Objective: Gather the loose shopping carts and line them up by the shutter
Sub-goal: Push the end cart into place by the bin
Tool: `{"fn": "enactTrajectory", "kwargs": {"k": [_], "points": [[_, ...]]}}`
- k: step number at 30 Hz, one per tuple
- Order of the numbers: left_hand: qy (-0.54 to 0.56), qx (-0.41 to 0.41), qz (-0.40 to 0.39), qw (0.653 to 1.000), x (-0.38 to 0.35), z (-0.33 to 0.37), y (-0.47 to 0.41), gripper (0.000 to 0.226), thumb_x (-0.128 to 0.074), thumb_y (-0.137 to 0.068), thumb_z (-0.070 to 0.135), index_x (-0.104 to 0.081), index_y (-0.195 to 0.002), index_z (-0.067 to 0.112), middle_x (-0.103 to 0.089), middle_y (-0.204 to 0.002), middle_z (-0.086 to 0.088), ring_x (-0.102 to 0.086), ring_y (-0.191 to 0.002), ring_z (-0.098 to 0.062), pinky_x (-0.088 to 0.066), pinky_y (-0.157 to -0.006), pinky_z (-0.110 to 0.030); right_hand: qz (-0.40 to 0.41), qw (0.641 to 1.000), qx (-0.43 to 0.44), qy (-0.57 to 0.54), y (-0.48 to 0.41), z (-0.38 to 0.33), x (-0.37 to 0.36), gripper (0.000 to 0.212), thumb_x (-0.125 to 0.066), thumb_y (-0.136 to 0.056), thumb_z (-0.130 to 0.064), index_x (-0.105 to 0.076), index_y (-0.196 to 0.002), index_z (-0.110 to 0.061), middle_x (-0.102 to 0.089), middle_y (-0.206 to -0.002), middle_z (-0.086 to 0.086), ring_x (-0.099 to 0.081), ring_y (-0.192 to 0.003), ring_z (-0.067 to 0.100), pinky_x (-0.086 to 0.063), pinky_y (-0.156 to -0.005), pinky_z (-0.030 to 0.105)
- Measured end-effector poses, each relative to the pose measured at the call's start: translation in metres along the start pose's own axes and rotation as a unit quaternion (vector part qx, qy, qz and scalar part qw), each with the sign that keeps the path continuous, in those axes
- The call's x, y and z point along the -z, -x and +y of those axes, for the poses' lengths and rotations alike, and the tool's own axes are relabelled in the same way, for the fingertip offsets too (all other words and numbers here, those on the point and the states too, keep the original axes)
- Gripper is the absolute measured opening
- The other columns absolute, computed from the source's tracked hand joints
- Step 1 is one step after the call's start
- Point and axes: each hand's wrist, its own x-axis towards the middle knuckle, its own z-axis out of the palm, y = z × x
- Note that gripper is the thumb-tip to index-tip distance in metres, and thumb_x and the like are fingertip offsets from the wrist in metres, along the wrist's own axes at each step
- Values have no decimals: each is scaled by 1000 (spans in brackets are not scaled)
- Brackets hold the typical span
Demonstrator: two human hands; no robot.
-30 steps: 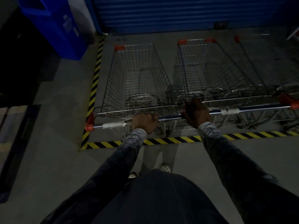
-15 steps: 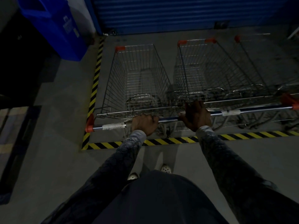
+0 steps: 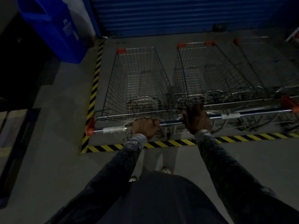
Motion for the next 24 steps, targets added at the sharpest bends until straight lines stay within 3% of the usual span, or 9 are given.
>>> {"fn": "enactTrajectory", "kwargs": {"k": [4, 9, 11, 12, 14, 16, 19, 22, 24], "points": [[7, 4, 0, 1000, 4, 2, 1, 36, -31, -102, 40, -62, -108, 21, -71, -98, -5, -67, -88, -31, -50, -74, -35, 15, 999, -19, -32, 0, 0, -2, 52, -38, -100, -53, -70, -102, -13, -50, -97, 10, -51, -93, 31, -36, -59, 31], [5, -8, -2, 1000, 6, 1, 1, 37, -31, -103, 40, -62, -110, 22, -71, -101, -5, -66, -91, -31, -51, -75, -36, 12, 994, 10, -111, -1, 17, -3, 44, -46, -101, -54, -71, -101, -18, -57, -102, 7, -59, -91, 30, -51, -61, 37], [28, 7, -2, 1000, 7, 0, 2, 38, -32, -103, 41, -64, -106, 20, -71, -100, -6, -66, -92, -31, -54, -80, -38, 8, 968, -66, -241, -7, 30, -8, 39, -46, -100, -63, -69, -104, -31, -63, -107, 3, -66, -92, 31, -57, -70, 47], [33, 8, -1, 999, 7, 0, 2, 39, -33, -103, 42, -65, -106, 20, -71, -101, -7, -66, -92, -31, -54, -81, -39, 10, 938, -131, -322, -10, 36, -10, 39, -46, -98, -68, -66, -106, -36, -66, -109, 1, -68, -96, 31, -58, -76, 53], [33, -2, 3, 999, 7, 0, 3, 37, -34, -103, 41, -64, -110, 21, -70, -102, -8, -66, -93, -32, -54, -80, -39, 36, 894, -220, -389, -13, 50, -14, 43, -43, -100, -68, -66, -110, -33, -70, -110, 0, -68, -104, 28, -55, -89, 55], [43, -3, -4, 999, 8, 1, 4, 37, -34, -103, 41, -64, -112, 21, -70, -103, -8, -66, -93, -32, -53, -80, -38, 88, 908, -233, -336, -9, 55, -11, 55, -36, -104, -65, -72, -108, -24, -73, -109, 2, -67, -106, 25, -52, -93, 51], [73, 19, -11, 997, 9, 0, 3, 42, -31, -102, 43, -66, -108, 20, -70, -102, -9, -65, -94, -32, -47, -74, -33, 144, 933, -218, -246, 3, 48, -8, 69, -30, -107, -56, -73, -92, -5, -71, -93, 19, -65, -90, 38, -51, -82, 48], [85, 24, -7, 996, 8, 1, 3, 46, -29, -102, 43, -67, -106, 19, -71, -103, -8, -65, -95, -31, -44, -73, -33, 166, 956, -193, -145, 15, 40, -12, 51, -36, -108, -34, -69, -89, 0, -69, -90, 25, -63, -84, 43, -47, -82, 48], [79, 22, -10, 997, 11, 2, 4, 45, -29, -102, 42, -67, -105, 18, -71, -106, -9, -65, -98, -32, -49, -79, -36, 145, 964, -180, -133, 15, 31, -6, 49, -35, -106, -40, -70, -98, -7, -70, -95, 20, -63, -89, 40, -45, -90, 51]]}}
